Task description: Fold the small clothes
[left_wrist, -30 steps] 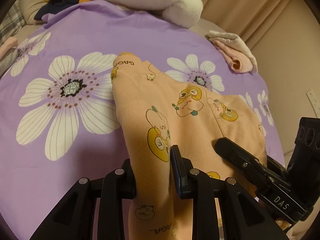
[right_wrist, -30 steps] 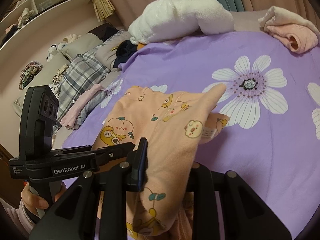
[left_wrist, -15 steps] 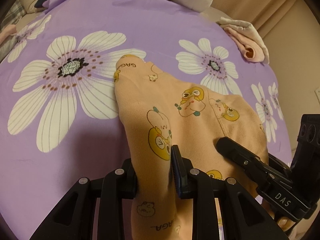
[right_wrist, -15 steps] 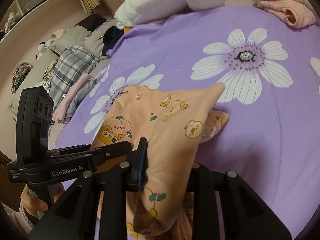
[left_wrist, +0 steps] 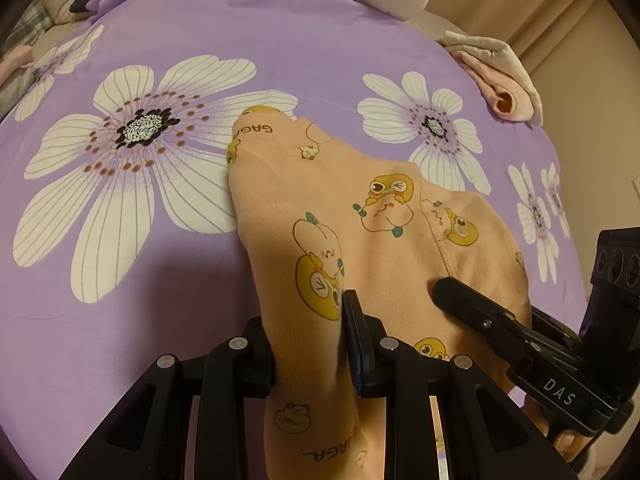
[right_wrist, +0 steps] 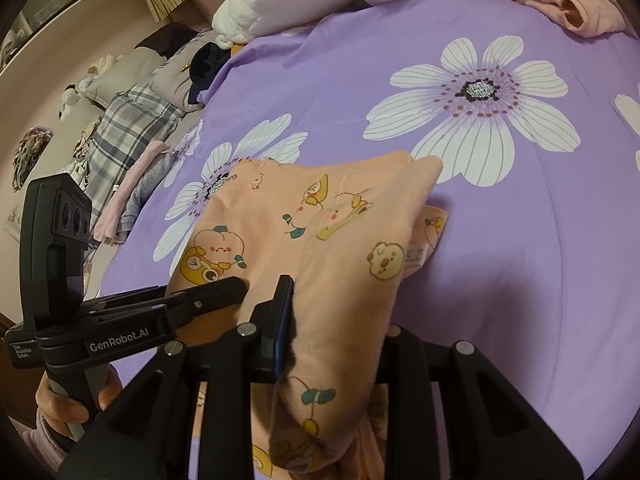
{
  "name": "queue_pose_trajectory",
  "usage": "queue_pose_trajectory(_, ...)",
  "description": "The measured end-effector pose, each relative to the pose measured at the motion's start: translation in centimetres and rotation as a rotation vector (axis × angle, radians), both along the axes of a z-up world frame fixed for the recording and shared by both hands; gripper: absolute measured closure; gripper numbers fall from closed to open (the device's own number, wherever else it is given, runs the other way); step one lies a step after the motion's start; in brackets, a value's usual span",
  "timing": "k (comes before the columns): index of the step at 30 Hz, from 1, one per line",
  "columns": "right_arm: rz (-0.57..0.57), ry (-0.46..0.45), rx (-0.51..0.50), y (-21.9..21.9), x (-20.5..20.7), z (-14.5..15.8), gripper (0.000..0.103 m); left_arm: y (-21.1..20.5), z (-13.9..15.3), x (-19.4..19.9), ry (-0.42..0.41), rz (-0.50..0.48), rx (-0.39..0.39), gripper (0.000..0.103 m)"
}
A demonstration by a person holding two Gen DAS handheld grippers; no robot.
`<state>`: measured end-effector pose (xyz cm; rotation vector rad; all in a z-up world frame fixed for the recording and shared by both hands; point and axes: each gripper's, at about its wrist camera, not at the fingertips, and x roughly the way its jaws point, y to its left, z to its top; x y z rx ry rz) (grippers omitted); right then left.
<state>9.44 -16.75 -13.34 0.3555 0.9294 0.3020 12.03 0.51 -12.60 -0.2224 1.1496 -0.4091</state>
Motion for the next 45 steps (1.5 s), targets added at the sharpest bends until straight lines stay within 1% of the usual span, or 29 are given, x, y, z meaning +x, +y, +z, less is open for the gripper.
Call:
queue_pose_trajectory(11,-0.018,0.022,0.022,-0.6,0.0,-0.7,0.074,0.0,0.0,0.0,0.000,0.000,0.001,0.078)
queue_pose_trajectory(22,-0.043,0.035,0.048,-1.3,-0.2,-1.2,0.072,0.2,-0.4,-0.3,0.000,0.008,0.009,0.071)
queue_pose_trajectory(38,-0.069,0.040,0.056,-2.1,-0.5,-1.2,0.070,0.9,-0.4,-0.6,0.002,0.018,0.015,0.065)
queue_pose_trajectory(45,-0.090,0.041,0.066,-2.6,-1.0,-1.0,0.067,1.4,-0.3,-0.8,0.002,0.023,0.016,0.064)
